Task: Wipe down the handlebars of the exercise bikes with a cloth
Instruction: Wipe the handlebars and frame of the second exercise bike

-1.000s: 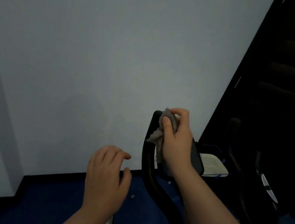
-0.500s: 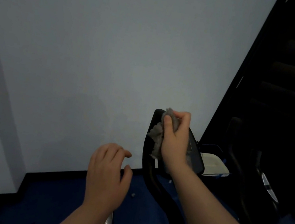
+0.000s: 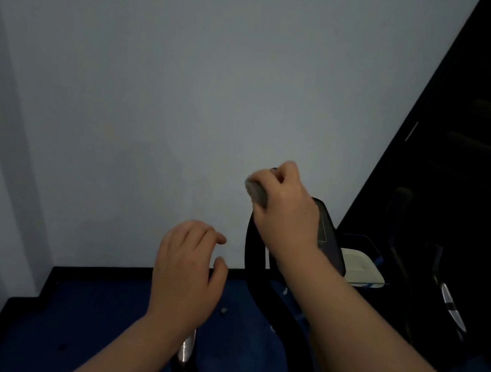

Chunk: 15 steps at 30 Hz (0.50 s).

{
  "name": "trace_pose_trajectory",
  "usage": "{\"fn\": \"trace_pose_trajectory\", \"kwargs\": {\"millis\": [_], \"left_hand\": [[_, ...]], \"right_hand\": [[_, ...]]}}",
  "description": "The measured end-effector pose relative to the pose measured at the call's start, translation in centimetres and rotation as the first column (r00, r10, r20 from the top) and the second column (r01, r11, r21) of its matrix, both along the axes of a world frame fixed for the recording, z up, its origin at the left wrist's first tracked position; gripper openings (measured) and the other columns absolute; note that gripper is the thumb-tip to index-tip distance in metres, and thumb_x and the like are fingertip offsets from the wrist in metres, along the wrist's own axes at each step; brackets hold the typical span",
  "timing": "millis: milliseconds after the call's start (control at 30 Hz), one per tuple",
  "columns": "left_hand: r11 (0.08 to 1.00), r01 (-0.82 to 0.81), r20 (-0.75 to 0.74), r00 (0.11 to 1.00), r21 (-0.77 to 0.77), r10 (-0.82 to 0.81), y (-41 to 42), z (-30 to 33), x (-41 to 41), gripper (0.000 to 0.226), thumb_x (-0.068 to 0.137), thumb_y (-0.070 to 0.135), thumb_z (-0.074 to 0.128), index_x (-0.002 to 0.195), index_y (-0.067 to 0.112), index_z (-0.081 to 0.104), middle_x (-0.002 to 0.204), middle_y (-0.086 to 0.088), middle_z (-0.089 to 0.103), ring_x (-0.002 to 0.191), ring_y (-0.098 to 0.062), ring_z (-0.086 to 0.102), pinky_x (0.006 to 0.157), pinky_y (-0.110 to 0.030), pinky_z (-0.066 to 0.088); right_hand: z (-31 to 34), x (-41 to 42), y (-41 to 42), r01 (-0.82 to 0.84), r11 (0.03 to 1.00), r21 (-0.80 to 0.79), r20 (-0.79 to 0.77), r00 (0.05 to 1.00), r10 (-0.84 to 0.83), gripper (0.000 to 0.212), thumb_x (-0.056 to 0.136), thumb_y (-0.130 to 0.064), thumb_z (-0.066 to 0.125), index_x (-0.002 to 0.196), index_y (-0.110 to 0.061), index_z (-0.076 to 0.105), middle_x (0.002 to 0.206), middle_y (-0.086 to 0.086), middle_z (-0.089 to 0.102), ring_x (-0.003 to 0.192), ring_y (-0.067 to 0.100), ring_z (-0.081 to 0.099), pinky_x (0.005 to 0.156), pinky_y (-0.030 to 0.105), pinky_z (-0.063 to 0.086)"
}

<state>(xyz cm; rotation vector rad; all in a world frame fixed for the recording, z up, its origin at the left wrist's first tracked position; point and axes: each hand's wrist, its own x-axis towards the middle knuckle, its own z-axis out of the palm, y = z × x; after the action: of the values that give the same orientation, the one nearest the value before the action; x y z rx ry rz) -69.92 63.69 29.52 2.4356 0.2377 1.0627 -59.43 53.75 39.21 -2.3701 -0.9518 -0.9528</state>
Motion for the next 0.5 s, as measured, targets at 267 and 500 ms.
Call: {"fn": "trace_pose_trajectory", "kwargs": {"millis": [267, 500], "left_hand": [[1.000, 0.000, -0.016, 1.000, -0.009, 0.000, 0.0, 0.3, 0.0, 0.021, 0.078, 0.016, 0.054, 0.098, 0.018, 0.061, 0.101, 0.006, 0.057, 0.103, -0.013, 0.047, 0.094, -0.024, 0.029], [1.000, -0.010, -0.003, 1.000, 0.022, 0.010, 0.1, 0.0, -0.1, 0.021, 0.080, 0.019, 0.054, 0.100, 0.019, 0.061, 0.104, 0.005, 0.059, 0.108, -0.014, 0.047, 0.095, -0.025, 0.026]], "right_hand": [[-3.1, -0.6, -1.9, -0.150, 0.977, 0.154, -0.493, 0.845, 0.208, 0.016, 0.081, -0.036, 0.071, 0.092, -0.026, 0.072, 0.086, -0.006, 0.049, 0.084, 0.011, 0.054, 0.066, 0.022, 0.040], [-4.4, -1.4, -3.0, -0.239, 0.971, 0.021, -0.424, 0.877, 0.225, 0.018, 0.083, -0.032, 0.070, 0.095, -0.019, 0.073, 0.094, 0.001, 0.051, 0.084, 0.012, 0.057, 0.074, 0.034, 0.050]]}}
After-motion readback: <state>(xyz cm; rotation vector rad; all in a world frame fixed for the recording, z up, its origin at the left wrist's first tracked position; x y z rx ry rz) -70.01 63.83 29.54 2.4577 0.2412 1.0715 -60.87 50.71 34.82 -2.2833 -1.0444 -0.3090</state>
